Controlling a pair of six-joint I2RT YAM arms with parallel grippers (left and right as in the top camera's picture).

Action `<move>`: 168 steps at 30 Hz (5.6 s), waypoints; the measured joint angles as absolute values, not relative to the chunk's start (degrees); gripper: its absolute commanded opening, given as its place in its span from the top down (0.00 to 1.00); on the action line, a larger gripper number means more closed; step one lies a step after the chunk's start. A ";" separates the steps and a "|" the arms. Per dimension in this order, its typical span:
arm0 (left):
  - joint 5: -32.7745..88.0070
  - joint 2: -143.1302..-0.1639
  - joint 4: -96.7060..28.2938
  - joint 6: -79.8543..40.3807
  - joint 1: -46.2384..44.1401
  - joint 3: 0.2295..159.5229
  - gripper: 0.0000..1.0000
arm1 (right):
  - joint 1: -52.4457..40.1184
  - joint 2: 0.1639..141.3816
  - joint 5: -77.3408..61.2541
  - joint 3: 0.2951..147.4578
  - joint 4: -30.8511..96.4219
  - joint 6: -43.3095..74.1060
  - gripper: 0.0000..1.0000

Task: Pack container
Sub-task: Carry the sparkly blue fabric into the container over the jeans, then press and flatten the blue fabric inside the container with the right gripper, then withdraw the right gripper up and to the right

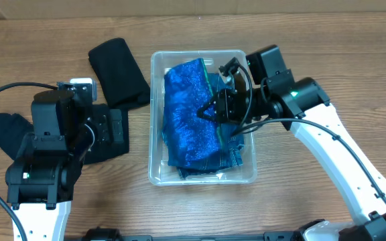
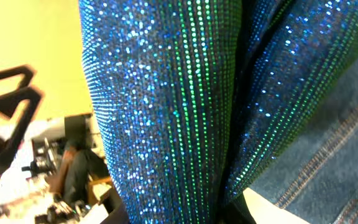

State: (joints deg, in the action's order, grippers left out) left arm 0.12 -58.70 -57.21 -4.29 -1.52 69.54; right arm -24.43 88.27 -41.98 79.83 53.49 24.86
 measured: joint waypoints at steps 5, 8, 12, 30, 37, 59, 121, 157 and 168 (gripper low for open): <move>0.12 -58.70 -57.23 -4.29 -1.54 69.54 0.00 | -24.43 88.36 -40.91 74.63 48.56 30.33 0.96; 0.12 -58.70 -57.23 -4.29 -1.52 69.54 0.00 | -24.43 88.53 -40.73 72.53 44.40 32.21 0.96; 0.14 -58.70 -57.23 -4.29 -1.54 69.54 0.00 | -24.43 88.68 -40.45 72.05 38.89 34.00 0.96; 0.14 -58.70 -57.52 -4.29 -1.54 69.54 0.00 | -31.59 88.75 -13.02 71.66 12.38 68.82 0.96; 0.14 -58.70 -58.52 -4.29 -1.54 69.56 0.00 | -31.44 88.77 -4.29 71.64 7.81 82.65 0.96; 0.14 -58.70 -58.46 -4.29 -1.54 69.54 0.00 | -33.58 93.38 10.04 67.88 6.09 91.96 0.96; 0.14 -58.70 -58.61 -4.29 -1.54 69.56 0.00 | -38.37 96.71 2.55 66.57 13.10 109.27 0.14; 0.14 -58.70 -57.89 -4.29 -1.54 69.58 0.00 | -31.59 94.76 1.45 73.82 22.68 9.69 0.93; 0.14 -58.70 -57.89 -4.29 -1.54 69.58 0.00 | -31.64 107.39 -4.99 74.13 22.13 7.22 0.96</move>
